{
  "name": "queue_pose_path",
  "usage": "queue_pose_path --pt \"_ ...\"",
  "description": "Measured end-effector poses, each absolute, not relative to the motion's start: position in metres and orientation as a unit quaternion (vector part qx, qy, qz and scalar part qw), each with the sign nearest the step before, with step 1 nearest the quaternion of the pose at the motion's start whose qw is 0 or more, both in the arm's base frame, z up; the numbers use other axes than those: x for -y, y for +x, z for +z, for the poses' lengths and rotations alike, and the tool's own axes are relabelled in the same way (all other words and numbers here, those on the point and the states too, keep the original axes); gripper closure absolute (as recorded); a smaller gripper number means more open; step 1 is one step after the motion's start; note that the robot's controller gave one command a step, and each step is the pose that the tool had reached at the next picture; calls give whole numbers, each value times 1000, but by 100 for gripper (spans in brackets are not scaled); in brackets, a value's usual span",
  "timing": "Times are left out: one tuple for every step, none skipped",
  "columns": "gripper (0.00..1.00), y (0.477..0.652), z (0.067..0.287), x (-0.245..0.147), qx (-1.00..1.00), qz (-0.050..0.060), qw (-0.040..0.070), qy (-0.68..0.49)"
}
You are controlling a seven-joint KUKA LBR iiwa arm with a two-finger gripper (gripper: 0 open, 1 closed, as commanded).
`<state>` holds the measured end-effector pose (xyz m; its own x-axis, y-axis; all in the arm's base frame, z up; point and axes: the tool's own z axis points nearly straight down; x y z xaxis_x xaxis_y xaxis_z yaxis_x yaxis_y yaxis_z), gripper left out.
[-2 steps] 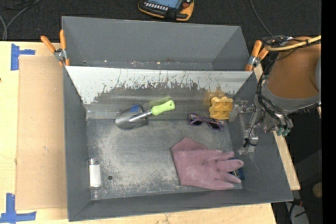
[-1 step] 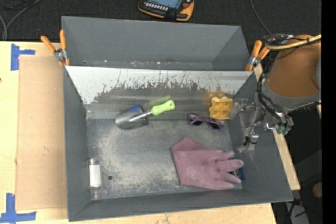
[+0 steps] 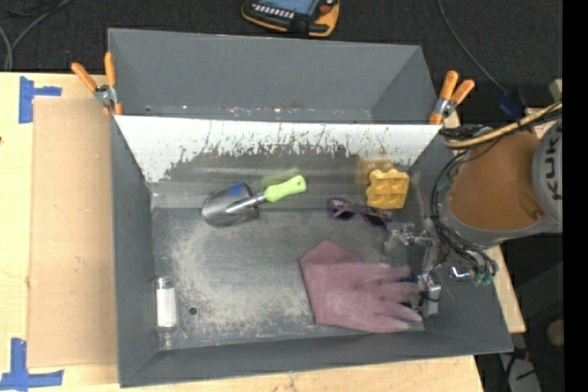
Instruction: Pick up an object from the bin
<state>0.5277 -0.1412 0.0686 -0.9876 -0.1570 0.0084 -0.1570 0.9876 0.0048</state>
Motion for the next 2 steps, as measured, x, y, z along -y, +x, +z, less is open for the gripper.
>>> queue_pose_path --pt "0 528 122 135 998 0 -3 66" --pt "0 478 98 115 975 -4 5 224"
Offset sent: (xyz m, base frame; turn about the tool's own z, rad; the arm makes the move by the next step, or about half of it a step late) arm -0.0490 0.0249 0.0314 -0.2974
